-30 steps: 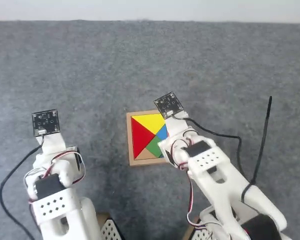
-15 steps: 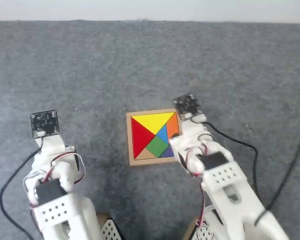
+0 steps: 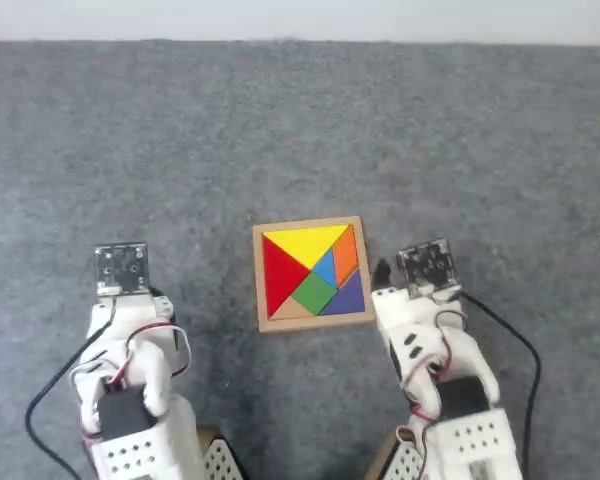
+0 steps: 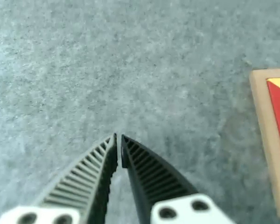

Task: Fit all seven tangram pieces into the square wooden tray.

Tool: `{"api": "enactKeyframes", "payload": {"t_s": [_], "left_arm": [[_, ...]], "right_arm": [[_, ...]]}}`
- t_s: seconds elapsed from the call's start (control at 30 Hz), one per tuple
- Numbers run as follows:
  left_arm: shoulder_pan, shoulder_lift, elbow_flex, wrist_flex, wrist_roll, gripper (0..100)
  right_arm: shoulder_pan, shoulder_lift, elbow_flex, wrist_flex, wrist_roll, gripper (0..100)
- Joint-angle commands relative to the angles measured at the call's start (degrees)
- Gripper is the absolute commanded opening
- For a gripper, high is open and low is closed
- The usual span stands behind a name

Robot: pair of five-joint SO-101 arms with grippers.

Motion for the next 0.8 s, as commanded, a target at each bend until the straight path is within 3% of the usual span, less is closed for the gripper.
{"api": "enactKeyframes", "payload": {"t_s": [0.0,0.17,0.3,0.43,0.5,0.63,0.77], "left_arm": [[4.1,-1.2,1.2,-2.8,-0.5,1],[9.4,-1.2,4.7,-3.6,-8.4,1],[9.4,-1.2,5.0,-3.3,-13.0,1],[9.4,-1.1,5.0,-3.2,-12.9,1],[9.8,-1.1,5.0,-2.3,-13.0,1],[9.8,-1.1,5.0,-2.0,-13.0,1],[9.8,-1.1,5.0,-2.0,-12.9,1]], "right_arm": [[3.7,-12.6,0.7,12.6,9.2,8.3],[12.6,-12.5,0.6,30.3,19.1,8.6],[26.0,-13.1,0.6,40.4,28.6,8.6],[41.8,-13.2,0.6,42.6,37.4,8.7],[46.3,-13.2,0.6,42.4,41.2,8.7],[46.9,-13.2,0.6,41.9,45.7,8.7],[35.8,-13.2,0.6,37.6,42.4,8.5]]}}
